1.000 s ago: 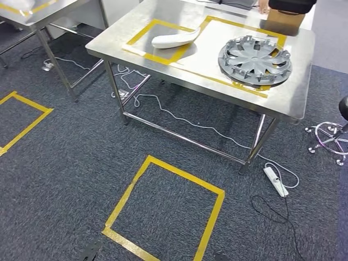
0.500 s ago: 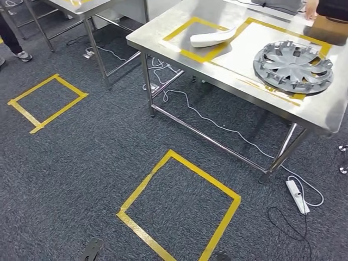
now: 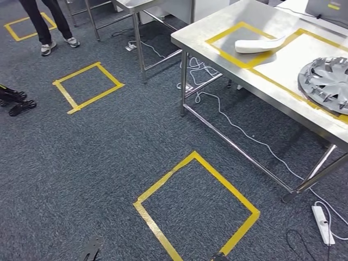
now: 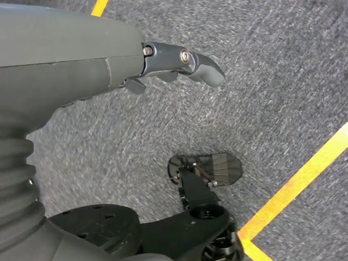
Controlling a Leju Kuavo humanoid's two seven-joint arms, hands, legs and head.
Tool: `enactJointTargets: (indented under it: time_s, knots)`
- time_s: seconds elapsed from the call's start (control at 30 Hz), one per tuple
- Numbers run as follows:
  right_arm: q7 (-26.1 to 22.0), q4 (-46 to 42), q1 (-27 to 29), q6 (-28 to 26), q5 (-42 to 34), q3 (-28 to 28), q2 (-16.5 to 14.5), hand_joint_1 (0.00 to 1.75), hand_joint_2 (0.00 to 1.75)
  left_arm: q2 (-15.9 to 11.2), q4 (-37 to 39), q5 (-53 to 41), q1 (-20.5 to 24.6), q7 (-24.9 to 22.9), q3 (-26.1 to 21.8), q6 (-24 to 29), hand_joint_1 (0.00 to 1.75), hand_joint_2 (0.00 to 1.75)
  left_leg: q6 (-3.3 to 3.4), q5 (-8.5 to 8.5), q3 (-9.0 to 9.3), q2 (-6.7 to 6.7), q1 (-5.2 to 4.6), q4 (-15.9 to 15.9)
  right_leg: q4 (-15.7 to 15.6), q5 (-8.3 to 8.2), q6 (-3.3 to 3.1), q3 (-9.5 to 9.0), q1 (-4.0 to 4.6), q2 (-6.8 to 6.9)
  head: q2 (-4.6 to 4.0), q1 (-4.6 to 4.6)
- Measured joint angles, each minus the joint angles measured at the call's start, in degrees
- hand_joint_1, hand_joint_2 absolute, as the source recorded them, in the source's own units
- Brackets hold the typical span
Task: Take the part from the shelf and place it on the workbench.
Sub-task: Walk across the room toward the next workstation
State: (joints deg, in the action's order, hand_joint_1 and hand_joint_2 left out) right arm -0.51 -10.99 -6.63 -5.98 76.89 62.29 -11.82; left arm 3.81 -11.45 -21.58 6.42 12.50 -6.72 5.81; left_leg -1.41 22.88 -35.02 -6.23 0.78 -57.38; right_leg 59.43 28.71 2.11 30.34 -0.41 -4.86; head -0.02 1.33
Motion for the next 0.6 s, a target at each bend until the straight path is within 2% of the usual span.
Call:
enactJointTargets:
  time_s: [0.03, 0.07, 0.1, 0.13, 0.17, 0.23, 0.27, 0.3, 0.33, 0.37, 0.4, 0.47, 0.5, 0.53, 0.57, 0.6]
  knots:
    - [0.02, 0.00, -0.02, 0.02, 0.04, 0.01, -0.02, 0.00, 0.00, -0.03, 0.00, -0.06, 0.02, 0.02, -0.06, -0.28, 0.00, 0.00, -0.45, -0.33, -0.26, -0.59, 0.08, 0.11, -0.45, 0.09, -0.19, -0.12, 0.07, -0.19, 0.00, 0.01]
    - [0.04, 0.00, -0.05, 0.04, 0.08, 0.01, -0.03, 0.00, 0.00, -0.06, 0.00, -0.13, -0.07, -0.01, -0.09, -0.55, 0.00, 0.00, -0.91, -0.69, -0.45, -1.21, 0.23, 0.33, -0.50, -0.12, -0.52, -0.09, 0.16, 0.40, 0.00, 0.00]
    - [0.06, -0.01, -0.11, 0.05, 0.13, 0.02, -0.04, 0.00, 0.00, -0.10, 0.00, -0.17, -0.23, -0.08, -0.13, -0.82, 0.00, 0.00, -1.26, -0.76, -0.65, -1.12, 0.28, 0.38, -0.64, -0.40, -0.94, -0.14, 0.21, 1.09, 0.00, 0.00]
    - [0.08, -0.01, -0.15, 0.05, 0.16, 0.02, -0.07, 0.00, 0.00, -0.14, 0.00, -0.19, -0.36, -0.25, -0.22, -1.09, 0.00, 0.00, -1.52, -0.24, -1.07, -0.16, 0.21, -0.21, -0.85, -0.73, -1.38, -0.20, 0.21, 1.80, 0.00, -0.18]
    - [0.07, -0.01, -0.15, 0.06, 0.20, 0.01, -0.09, 0.00, 0.00, -0.17, 0.00, -0.16, -0.39, -0.43, -0.38, -1.35, 0.00, 0.00, -1.69, 1.05, -1.97, 1.31, 0.07, -2.02, -1.07, -1.01, -1.75, -0.17, 0.19, 2.64, 0.00, -0.37]
    - [0.08, -0.01, -0.01, 0.11, 0.24, 0.01, -0.11, 0.00, 0.00, -0.11, 0.00, -0.05, -0.28, -0.74, -0.75, -1.83, 0.00, 0.00, -1.85, 5.10, -5.09, 4.45, -0.17, -8.95, -1.21, -1.27, -2.14, 0.04, 0.39, 4.48, 0.00, -0.72]
    - [0.09, -0.01, 0.08, 0.15, 0.25, 0.02, -0.11, 0.00, 0.00, -0.05, 0.00, 0.02, -0.27, -0.80, -0.91, -1.98, 0.00, 0.00, -1.94, 6.73, -6.65, 5.07, -0.19, -12.62, -1.20, -1.31, -2.20, 0.21, 0.53, 5.45, 0.00, -0.74]
    - [0.09, -0.01, 0.13, 0.18, 0.25, 0.02, -0.11, 0.00, 0.00, 0.01, 0.00, 0.08, -0.36, -0.88, -1.01, -2.14, 0.00, 0.00, -1.96, 7.42, -7.46, 5.34, -0.19, -14.90, -1.20, -1.34, -2.23, 0.35, 0.63, 6.38, 0.00, -0.74]
    - [0.10, -0.01, 0.14, 0.18, 0.25, 0.01, -0.11, 0.00, 0.00, 0.03, 0.00, 0.14, -0.50, -0.98, -1.09, -2.26, 0.00, 0.00, -1.93, 7.10, -7.25, 5.48, -0.19, -15.19, -1.20, -1.36, -2.25, 0.46, 0.68, 7.20, 0.00, -0.75]
    - [0.15, -0.01, 0.11, 0.19, 0.25, 0.01, -0.11, 0.00, 0.00, 0.03, 0.00, 0.17, -0.65, -1.11, -1.16, -2.32, 0.00, 0.00, -1.84, 5.88, -5.88, 5.75, -0.22, -13.32, -1.20, -1.36, -2.24, 0.49, 0.72, 7.99, 0.00, -0.76]
    - [0.21, -0.01, 0.07, 0.18, 0.27, 0.00, -0.11, 0.00, 0.00, 0.02, 0.00, 0.19, -0.74, -1.29, -1.24, -2.30, 0.00, 0.00, -1.68, 4.20, -3.57, 6.57, -0.30, -9.77, -1.19, -1.34, -2.20, 0.45, 0.75, 8.75, 0.00, -0.77]
    - [0.36, -0.01, 0.00, 0.17, 0.33, 0.00, -0.11, 0.00, 0.00, 0.00, 0.00, 0.16, -0.66, -1.65, -1.38, -2.13, 0.00, 0.00, -1.15, 2.01, 0.71, 9.17, -0.70, -2.56, -1.03, -1.16, -1.87, 0.44, 1.08, 10.10, 0.00, -0.80]
    - [0.40, -0.01, -0.03, 0.17, 0.35, 0.00, -0.11, 0.00, 0.00, -0.01, 0.00, 0.12, -0.60, -1.82, -1.44, -1.99, 0.00, 0.00, -0.75, 1.65, 1.76, 10.01, -0.90, -0.51, -0.98, -1.07, -1.62, 0.45, 1.27, 10.72, 0.00, -0.79]
    - [0.45, -0.01, -0.08, 0.17, 0.37, 0.00, -0.11, 0.00, 0.00, -0.01, 0.00, 0.07, -0.63, -1.99, -1.47, -1.85, 0.00, 0.00, -0.36, 1.70, 1.95, 10.13, -1.09, 0.25, -0.97, -1.02, -1.35, 0.44, 1.43, 11.32, 0.01, -0.78]
    - [0.49, -0.02, -0.16, 0.17, 0.38, 0.00, -0.11, 0.00, 0.00, -0.01, 0.01, 0.03, -0.79, -2.15, -1.51, -1.75, 0.00, 0.00, 0.14, 1.59, 1.79, 9.47, -1.11, 0.41, -1.02, -1.01, -1.10, 0.36, 1.46, 11.92, 0.00, -0.77]
    - [0.51, -0.02, -0.24, 0.17, 0.38, 0.00, -0.11, 0.00, 0.00, -0.01, 0.01, -0.01, -1.03, -2.32, -1.56, -1.66, 0.00, 0.00, 0.49, 1.44, 1.69, 8.86, -1.04, 0.53, -0.97, -0.86, -0.76, 0.33, 1.38, 11.83, 0.00, -0.74]
